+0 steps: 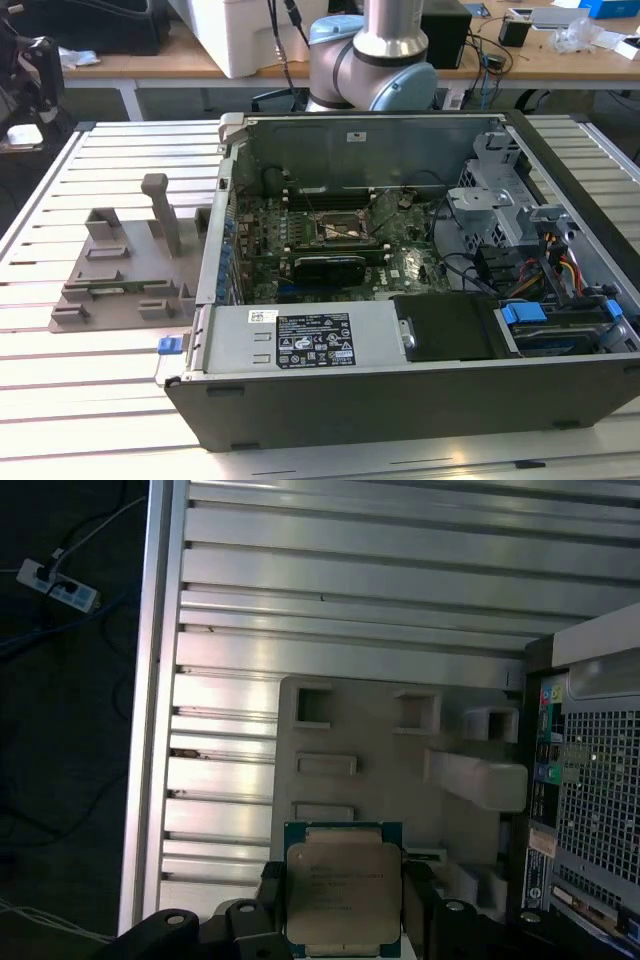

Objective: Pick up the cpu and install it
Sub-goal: 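Pick up the cpu and move it towards the insertion slot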

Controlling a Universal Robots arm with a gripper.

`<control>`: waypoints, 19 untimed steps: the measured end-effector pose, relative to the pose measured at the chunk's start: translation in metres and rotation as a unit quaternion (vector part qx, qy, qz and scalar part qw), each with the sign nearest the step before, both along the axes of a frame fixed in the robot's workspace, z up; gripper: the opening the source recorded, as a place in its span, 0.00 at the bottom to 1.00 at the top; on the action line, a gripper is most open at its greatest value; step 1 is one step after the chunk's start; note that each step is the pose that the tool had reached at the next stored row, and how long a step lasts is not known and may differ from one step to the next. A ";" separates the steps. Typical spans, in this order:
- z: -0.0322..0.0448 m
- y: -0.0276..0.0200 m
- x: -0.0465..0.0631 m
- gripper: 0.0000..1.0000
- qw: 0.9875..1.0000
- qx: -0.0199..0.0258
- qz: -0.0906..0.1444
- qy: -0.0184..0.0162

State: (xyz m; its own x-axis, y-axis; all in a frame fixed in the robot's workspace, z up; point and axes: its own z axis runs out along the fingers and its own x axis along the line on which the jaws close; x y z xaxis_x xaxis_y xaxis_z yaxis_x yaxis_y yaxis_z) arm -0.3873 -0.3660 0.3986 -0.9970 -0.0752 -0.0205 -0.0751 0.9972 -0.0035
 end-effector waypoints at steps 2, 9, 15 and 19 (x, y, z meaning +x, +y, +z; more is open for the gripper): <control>0.0000 0.0000 0.006 0.55 1.000 0.000 0.000 0.000; 0.0000 0.0000 0.040 0.55 1.000 0.000 0.000 0.000; 0.0000 0.0000 0.069 0.55 1.000 0.000 0.000 0.000; 0.0000 0.0000 0.088 0.55 1.000 0.000 0.000 0.000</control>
